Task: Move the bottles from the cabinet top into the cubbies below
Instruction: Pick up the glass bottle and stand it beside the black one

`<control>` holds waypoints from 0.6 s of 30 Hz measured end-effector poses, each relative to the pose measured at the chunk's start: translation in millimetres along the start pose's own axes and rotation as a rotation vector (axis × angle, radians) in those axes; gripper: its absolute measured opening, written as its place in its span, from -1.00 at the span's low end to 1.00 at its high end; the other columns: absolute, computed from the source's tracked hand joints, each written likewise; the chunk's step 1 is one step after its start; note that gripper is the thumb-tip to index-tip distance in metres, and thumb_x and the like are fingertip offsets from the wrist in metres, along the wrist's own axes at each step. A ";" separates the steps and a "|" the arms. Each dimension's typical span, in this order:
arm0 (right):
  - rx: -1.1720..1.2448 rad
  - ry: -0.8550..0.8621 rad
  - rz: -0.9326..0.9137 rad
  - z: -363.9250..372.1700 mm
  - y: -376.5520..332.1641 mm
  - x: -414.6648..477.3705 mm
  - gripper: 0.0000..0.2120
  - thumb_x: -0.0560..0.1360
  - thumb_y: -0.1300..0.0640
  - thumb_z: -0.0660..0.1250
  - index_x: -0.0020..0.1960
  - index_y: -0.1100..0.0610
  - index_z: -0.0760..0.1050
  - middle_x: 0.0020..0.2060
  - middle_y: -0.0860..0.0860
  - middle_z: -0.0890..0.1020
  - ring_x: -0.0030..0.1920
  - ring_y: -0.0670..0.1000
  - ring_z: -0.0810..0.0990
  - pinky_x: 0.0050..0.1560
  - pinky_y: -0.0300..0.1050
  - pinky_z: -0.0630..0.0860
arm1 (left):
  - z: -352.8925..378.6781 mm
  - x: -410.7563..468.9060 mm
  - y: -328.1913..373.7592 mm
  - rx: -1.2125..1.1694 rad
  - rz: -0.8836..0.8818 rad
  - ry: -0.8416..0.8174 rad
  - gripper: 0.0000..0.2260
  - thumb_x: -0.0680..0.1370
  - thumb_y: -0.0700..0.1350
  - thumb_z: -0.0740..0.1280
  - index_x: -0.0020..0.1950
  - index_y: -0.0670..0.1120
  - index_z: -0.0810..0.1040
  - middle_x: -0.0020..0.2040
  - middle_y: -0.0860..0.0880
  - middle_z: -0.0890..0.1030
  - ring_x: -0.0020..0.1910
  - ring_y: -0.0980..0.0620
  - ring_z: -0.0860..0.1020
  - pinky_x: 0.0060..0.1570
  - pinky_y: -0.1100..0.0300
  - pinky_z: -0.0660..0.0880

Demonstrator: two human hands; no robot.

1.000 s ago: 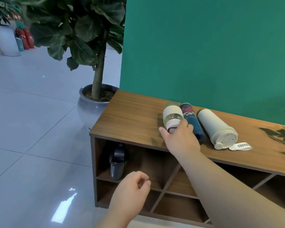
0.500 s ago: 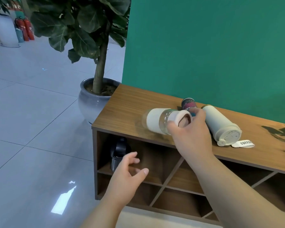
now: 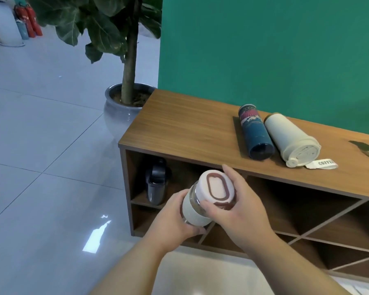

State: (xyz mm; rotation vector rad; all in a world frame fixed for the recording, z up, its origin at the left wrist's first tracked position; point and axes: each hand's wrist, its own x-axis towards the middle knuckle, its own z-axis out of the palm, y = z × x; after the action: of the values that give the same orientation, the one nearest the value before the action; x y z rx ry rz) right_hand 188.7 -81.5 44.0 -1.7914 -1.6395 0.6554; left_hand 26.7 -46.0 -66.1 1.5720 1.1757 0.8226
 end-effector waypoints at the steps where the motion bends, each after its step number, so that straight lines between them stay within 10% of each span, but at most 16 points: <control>1: 0.048 -0.027 0.044 7.3 8.0 2.1 -0.07 0.36 0.00 0.64 0.58 -0.18 0.21 0.24 -0.33 0.45 0.30 -0.21 0.44 0.36 -0.16 0.46 | 2.6 2.5 -8.6 0.011 -0.015 0.001 -0.25 0.30 -0.01 0.68 0.34 0.38 0.39 0.20 0.32 0.58 0.21 0.28 0.55 0.16 0.27 0.57; 10: 0.099 -0.154 0.099 55.5 62.8 37.1 -0.30 0.36 -0.01 0.64 0.36 -0.27 0.35 0.17 -0.32 0.58 0.22 -0.22 0.55 0.27 -0.19 0.55 | 30.6 42.5 -67.5 0.046 -0.149 -0.044 -0.37 0.33 0.02 0.66 0.30 0.32 0.49 0.16 0.19 0.65 0.15 0.09 0.64 0.03 0.11 0.69; 13: 0.120 -0.140 0.109 64.5 74.8 56.4 -0.27 0.37 0.01 0.64 0.42 -0.18 0.36 0.21 -0.27 0.59 0.27 -0.16 0.56 0.33 -0.09 0.55 | 33.5 63.6 -79.1 0.069 -0.172 -0.023 -0.39 0.38 -0.09 0.64 0.34 0.21 0.49 0.14 0.17 0.63 0.10 0.10 0.63 -0.11 0.35 0.63; 18: 0.127 -0.135 0.133 83.5 94.6 81.6 -0.22 0.42 0.05 0.60 0.52 -0.12 0.30 0.29 -0.20 0.56 0.34 -0.10 0.53 0.40 0.01 0.52 | 42.8 84.7 -109.6 0.176 -0.207 0.055 -0.33 0.36 -0.02 0.64 0.37 0.29 0.42 0.18 0.25 0.57 0.25 0.12 0.54 0.13 0.27 0.53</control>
State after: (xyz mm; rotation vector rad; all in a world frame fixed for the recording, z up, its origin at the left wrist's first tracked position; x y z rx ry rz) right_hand 202.6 4.8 -78.1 -1.8085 -1.5368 0.9373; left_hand 58.8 28.7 -186.1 1.5440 1.4567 0.6447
